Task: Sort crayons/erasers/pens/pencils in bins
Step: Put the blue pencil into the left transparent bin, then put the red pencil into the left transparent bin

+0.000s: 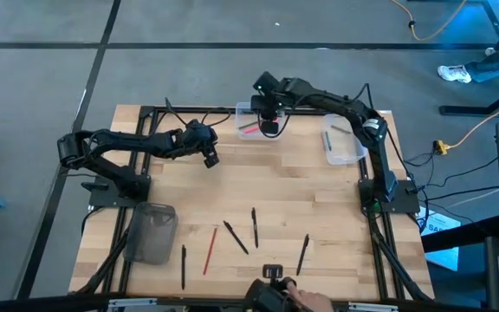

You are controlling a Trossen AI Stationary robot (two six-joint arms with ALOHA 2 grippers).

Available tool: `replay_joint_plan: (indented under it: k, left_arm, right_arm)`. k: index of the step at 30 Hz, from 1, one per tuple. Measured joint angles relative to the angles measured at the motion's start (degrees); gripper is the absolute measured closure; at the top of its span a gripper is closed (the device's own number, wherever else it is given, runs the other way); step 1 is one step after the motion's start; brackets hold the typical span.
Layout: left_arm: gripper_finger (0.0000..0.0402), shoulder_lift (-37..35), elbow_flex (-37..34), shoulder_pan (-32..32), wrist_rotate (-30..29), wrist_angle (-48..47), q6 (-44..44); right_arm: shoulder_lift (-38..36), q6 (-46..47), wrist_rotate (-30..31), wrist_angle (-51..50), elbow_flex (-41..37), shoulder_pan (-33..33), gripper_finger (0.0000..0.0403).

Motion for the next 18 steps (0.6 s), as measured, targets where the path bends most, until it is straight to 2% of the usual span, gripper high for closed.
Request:
replay_joint_plan:
  k: [7, 10, 15, 18]
  left_arm:
    - [0.0307, 0.0, 0.0, 0.0, 0.0, 0.2, 0.0]
    - [0.0302, 0.0, 0.0, -0.1, 0.0, 0.0, 0.0]
    - [0.0302, 0.0, 0.0, -1.4, 0.2, -1.4, 0.4]
    - [0.0301, 0.0, 0.0, -3.8, 4.8, -0.9, 3.1]
  right_arm:
    - [0.4, 0.6, 0.7, 2.2, 0.1, -0.1, 0.0243]
    - [0.4, 2.6, 4.9, 2.0, 0.1, 0.3, 0.0211]
    - [0.4, 6.6, 5.4, -1.0, 0.1, 2.8, 0.0212]
    - [0.3, 10.4, 4.7, -5.3, 0.1, 5.4, 0.0228]
